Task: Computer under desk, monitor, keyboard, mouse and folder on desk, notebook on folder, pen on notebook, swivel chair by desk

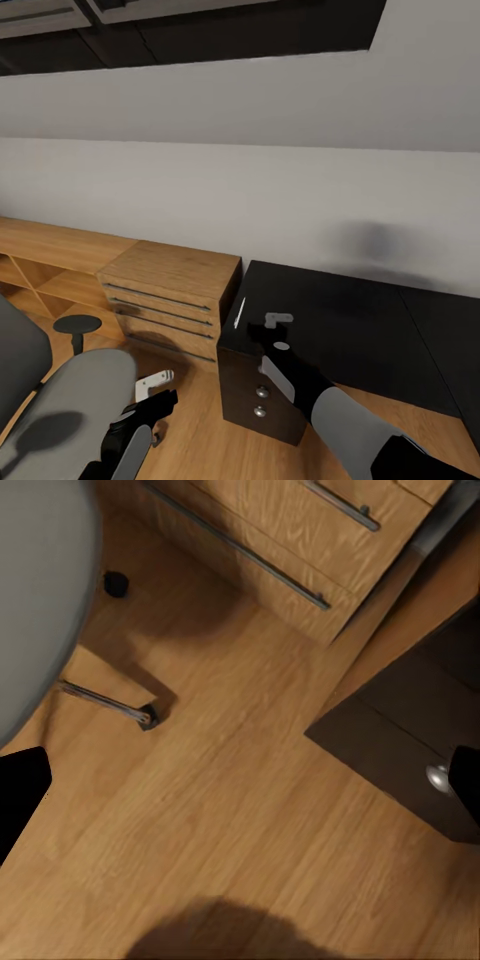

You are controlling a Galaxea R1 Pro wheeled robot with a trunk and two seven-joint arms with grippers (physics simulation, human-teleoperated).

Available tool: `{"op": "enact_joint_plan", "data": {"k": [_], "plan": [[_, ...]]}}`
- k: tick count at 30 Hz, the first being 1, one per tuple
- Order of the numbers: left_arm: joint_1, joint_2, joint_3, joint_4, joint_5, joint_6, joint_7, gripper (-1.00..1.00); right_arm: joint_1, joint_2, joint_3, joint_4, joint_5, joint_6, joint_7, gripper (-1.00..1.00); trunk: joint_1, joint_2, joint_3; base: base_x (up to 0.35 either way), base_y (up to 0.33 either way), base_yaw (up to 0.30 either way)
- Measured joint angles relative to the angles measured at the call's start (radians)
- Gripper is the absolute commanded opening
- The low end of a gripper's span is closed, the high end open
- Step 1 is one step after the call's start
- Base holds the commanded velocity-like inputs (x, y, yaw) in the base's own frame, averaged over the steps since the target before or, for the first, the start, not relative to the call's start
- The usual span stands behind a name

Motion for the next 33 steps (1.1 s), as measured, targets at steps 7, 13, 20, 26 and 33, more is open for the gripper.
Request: {"op": "enact_joint_plan", "data": {"k": [7, 13, 20, 26, 33], "plan": [[0.000, -0.001, 0.000, 0.014, -0.001, -0.001, 0.002, 1.00, 0.000, 0.000, 0.000, -0.004, 0.003, -0.001, -0.004, 1.00, 0.000, 0.000, 0.000, 0.322, 0.000, 0.002], [0.000, 0.000, 0.000, 0.017, -0.002, 0.000, 0.003, 1.00, 0.000, 0.004, 0.003, -0.004, 0.000, -0.001, -0.006, 1.00, 0.000, 0.000, 0.000, 0.305, 0.000, 0.125], [0.000, 0.001, 0.000, 0.017, -0.003, 0.000, -0.001, 1.00, 0.000, 0.005, 0.003, -0.002, -0.004, -0.001, -0.005, 1.00, 0.001, 0.000, 0.000, 0.074, 0.000, 0.196], [0.000, 0.001, 0.000, -0.001, -0.003, 0.002, 0.000, 1.00, 0.001, 0.004, 0.002, -0.001, -0.005, -0.001, -0.002, 1.00, 0.001, 0.000, 0.000, 0.004, 0.000, 0.038], [0.000, 0.000, 0.006, -0.047, 0.000, 0.003, 0.002, 1.00, 0.002, 0.003, 0.002, 0.002, -0.003, 0.001, 0.002, 1.00, 0.012, -0.021, -0.009, 0.000, 0.000, 0.005]]}}
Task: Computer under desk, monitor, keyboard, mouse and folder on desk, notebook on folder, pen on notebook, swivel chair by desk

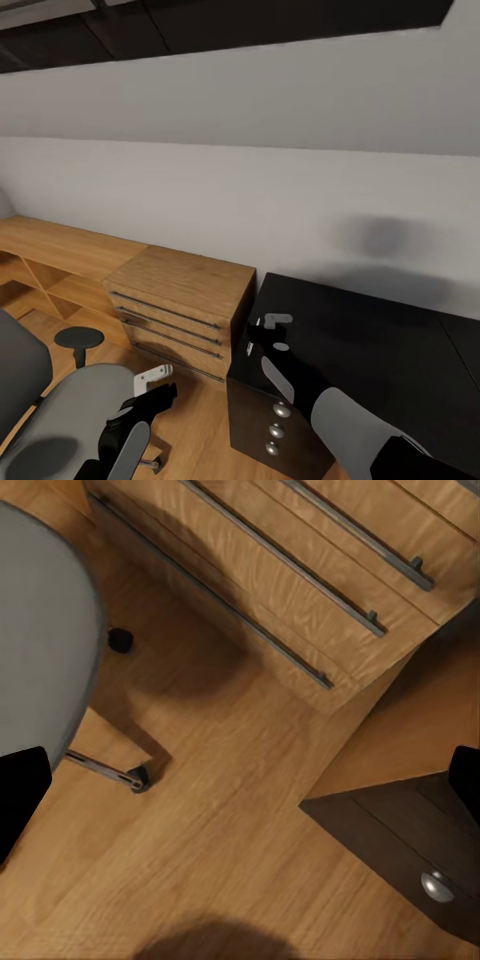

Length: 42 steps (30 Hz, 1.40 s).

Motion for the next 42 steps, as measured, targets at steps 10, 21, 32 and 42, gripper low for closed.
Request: {"op": "enact_joint_plan", "data": {"k": [10, 21, 32, 42], "plan": [[0.000, -0.001, -0.001, -0.012, 0.001, 0.000, 0.003, 1.00, 0.001, -0.001, 0.000, -0.001, 0.004, -0.002, 0.000, 1.00, 0.038, -0.070, -0.031, 0.000, 0.000, 0.000], [0.000, 0.000, 0.001, -0.027, 0.001, 0.000, 0.004, 1.00, 0.002, -0.001, 0.000, 0.002, 0.001, 0.008, 0.002, 1.00, 0.081, -0.147, -0.066, 0.000, 0.000, 0.000], [0.000, 0.000, -0.002, -0.045, 0.001, 0.000, 0.004, 1.00, 0.002, 0.003, 0.001, 0.060, 0.001, 0.031, 0.003, 1.00, 0.123, -0.224, -0.100, 0.000, 0.000, 0.000], [0.000, 0.002, -0.003, -0.044, 0.001, 0.002, 0.003, 1.00, 0.002, 0.004, 0.000, 0.065, 0.002, 0.032, 0.004, 1.00, 0.123, -0.224, -0.101, 0.000, 0.000, 0.000]]}}
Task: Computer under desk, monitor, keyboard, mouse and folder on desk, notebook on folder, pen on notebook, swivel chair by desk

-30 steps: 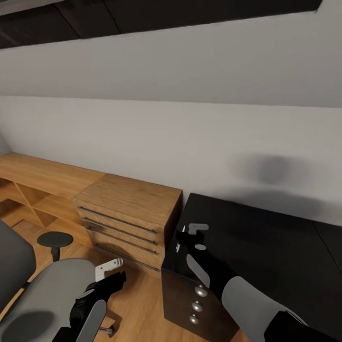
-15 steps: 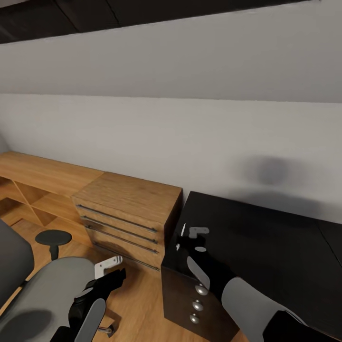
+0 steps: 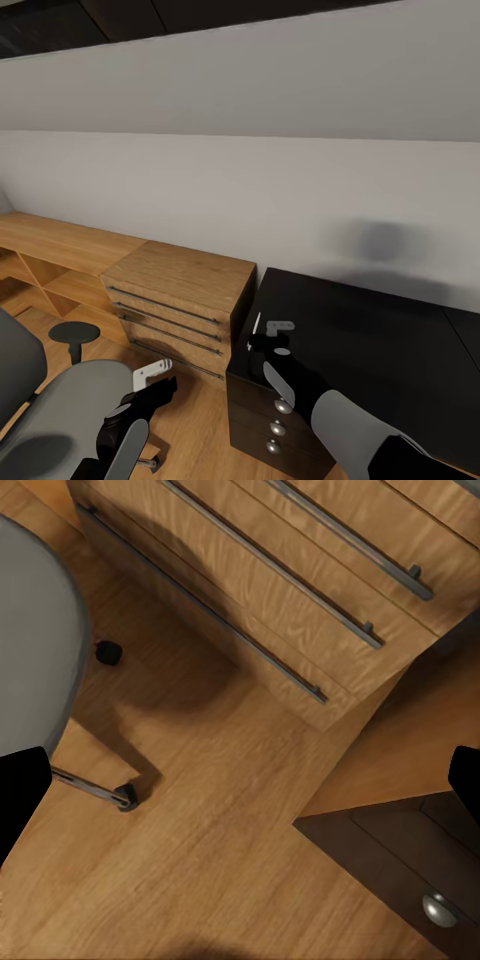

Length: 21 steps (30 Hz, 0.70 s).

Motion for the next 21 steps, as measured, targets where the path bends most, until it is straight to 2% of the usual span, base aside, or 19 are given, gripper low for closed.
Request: {"op": "enact_joint_plan", "data": {"k": [8, 21], "plan": [[0.000, 0.001, 0.000, 0.003, -0.002, 0.001, -0.001, 1.00, 0.000, 0.000, 0.000, 0.001, 0.000, 0.000, 0.000, 1.00, 0.000, 0.000, 0.000, 0.008, 0.001, 0.000], [0.000, 0.001, -0.001, 0.006, -0.003, 0.001, -0.002, 1.00, 0.000, 0.001, 0.001, 0.001, 0.001, 0.001, -0.001, 1.00, 0.000, 0.000, 0.000, 0.125, 0.038, 0.000]]}}
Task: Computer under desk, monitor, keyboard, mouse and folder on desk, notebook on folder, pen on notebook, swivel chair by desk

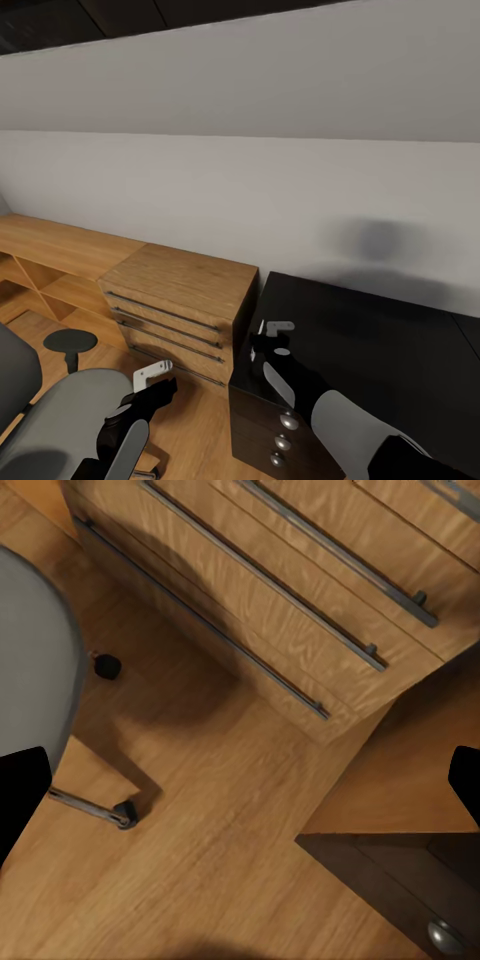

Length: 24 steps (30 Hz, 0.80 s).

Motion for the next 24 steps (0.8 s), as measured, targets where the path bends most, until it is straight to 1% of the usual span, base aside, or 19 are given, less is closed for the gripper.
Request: {"op": "enact_joint_plan", "data": {"k": [11, 16, 17, 19, 20, 24], "plan": [[0.000, 0.000, 0.000, 0.000, 0.000, 0.000, 0.000, 1.00, 0.000, 0.002, 0.002, 0.000, 0.000, 0.001, 0.000, 1.00, 0.000, 0.000, 0.000, 0.012, 0.006, 0.000], [0.000, 0.000, -0.001, 0.000, 0.000, 0.000, 0.000, 1.00, 0.000, 0.002, 0.003, 0.000, 0.000, 0.002, 0.000, 1.00, 0.000, 0.000, 0.000, 0.076, 0.110, 0.000], [0.000, 0.000, -0.001, 0.000, 0.000, 0.000, 0.000, 1.00, 0.000, 0.003, 0.003, 0.000, 0.000, 0.008, 0.000, 1.00, 0.000, 0.000, 0.000, 0.066, 0.087, 0.000], [0.000, 0.000, -0.001, 0.000, 0.000, 0.001, 0.000, 1.00, 0.000, 0.004, 0.003, -0.001, 0.001, 0.046, 0.000, 1.00, 0.000, 0.000, 0.000, 0.043, 0.057, 0.000], [0.000, 0.000, -0.001, 0.000, 0.001, 0.001, 0.000, 1.00, 0.000, 0.004, 0.002, -0.002, 0.001, 0.078, -0.001, 1.00, 0.000, 0.000, 0.000, 0.027, 0.036, 0.000], [0.000, 0.000, 0.000, 0.000, 0.001, 0.001, 0.000, 1.00, 0.000, 0.005, 0.001, -0.004, 0.000, 0.128, -0.002, 1.00, 0.000, 0.000, 0.000, 0.016, 0.021, 0.000]]}}
